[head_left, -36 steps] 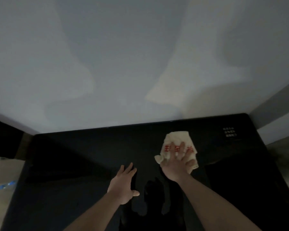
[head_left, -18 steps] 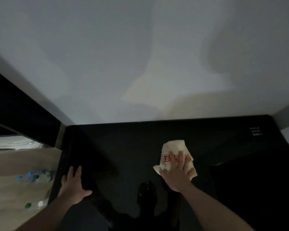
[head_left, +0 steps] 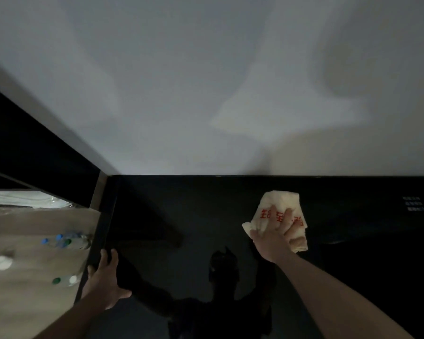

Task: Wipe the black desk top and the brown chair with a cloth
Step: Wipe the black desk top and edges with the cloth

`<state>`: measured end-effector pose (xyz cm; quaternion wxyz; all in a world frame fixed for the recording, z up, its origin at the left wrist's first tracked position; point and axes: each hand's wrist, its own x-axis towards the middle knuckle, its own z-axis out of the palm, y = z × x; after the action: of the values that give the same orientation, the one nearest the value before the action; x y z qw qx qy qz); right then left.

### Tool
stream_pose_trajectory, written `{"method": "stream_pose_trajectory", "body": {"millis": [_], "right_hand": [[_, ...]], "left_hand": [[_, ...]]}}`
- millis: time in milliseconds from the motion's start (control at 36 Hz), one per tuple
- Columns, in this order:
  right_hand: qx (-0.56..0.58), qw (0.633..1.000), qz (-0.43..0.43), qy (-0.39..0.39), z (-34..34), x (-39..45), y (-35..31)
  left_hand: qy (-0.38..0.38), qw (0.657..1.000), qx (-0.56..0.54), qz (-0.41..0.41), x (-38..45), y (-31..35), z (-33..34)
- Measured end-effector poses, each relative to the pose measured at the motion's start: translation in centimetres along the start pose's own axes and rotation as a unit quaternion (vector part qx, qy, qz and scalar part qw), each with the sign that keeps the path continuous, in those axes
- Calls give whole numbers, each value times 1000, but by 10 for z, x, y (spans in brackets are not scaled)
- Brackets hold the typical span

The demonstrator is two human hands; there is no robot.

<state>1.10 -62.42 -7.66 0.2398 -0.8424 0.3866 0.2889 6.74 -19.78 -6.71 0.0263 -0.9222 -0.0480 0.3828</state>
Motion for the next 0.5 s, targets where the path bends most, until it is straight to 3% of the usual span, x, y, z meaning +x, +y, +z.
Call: {"method": "stream_pose_trajectory", "body": {"millis": [333,500], "right_hand": [[6,999,7,33,5,9,-34],[3,998,-55,12,48,-29,-96]], "left_hand": [[24,999,-16,33,-2,-12,4],[10,999,-11,31,0,-14,1]]}}
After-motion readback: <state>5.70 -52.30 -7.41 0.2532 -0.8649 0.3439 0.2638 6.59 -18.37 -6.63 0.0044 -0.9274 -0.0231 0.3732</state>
